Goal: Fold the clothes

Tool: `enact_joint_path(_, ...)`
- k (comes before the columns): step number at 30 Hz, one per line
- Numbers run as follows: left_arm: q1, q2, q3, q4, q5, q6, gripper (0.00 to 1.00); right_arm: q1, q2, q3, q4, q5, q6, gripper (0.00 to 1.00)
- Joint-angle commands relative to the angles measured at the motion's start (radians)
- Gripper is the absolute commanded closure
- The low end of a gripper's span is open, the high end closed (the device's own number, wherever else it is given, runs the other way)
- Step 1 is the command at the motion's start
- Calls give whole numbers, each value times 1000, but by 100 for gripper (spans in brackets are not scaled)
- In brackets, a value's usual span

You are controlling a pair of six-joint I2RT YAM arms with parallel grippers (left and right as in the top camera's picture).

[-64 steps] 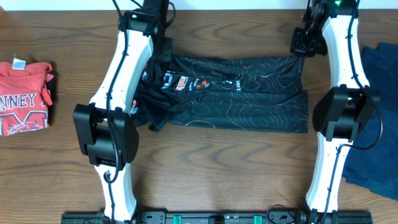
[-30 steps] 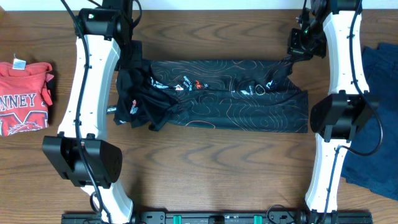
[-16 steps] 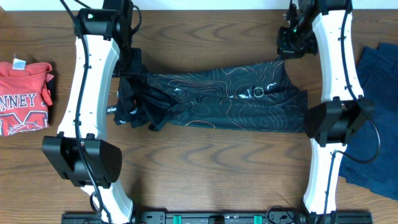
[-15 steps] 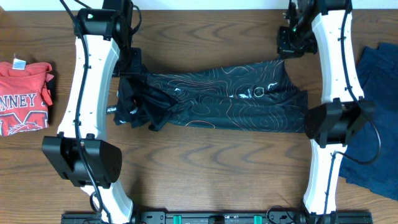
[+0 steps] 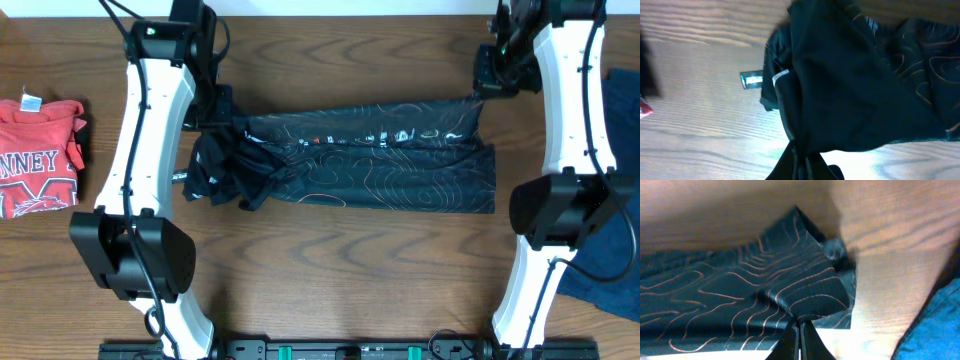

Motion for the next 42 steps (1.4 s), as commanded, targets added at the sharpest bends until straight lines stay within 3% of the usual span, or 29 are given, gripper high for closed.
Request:
enact_joint_path(1, 14, -17, -58, 12, 0, -11, 94, -24, -3, -90, 31, 5, -11, 99)
enact_joint_path(6, 14, -18, -149, 56, -1, -26, 94, -36, -54, -253, 112, 5, -11, 99)
enact_joint_path(14, 13, -18, -262, 98, 42, -29, 94, -98, -266, -707, 345, -45, -11, 99)
enact_joint_path(20, 13, -37, -337, 124, 68, -44, 94, -108, -379, -947, 441, -97, -5, 99)
enact_joint_path(26, 13, -71, -423, 176, 85, -49, 94, -66, -386, -1056, 488, -108, 5, 99)
enact_joint_path(38, 14, -72, -560, 296, 126, -59, 94, -44, -386, -1070, 503, -146, 18, 99)
enact_joint_path(40, 14, -72, -560, 308, 126, -58, 89, -44, -386, -1070, 503, -146, 31, 99)
enact_joint_path(42, 13, -72, -560, 309, 126, -58, 67, -44, -386, -1070, 503, -146, 32, 99)
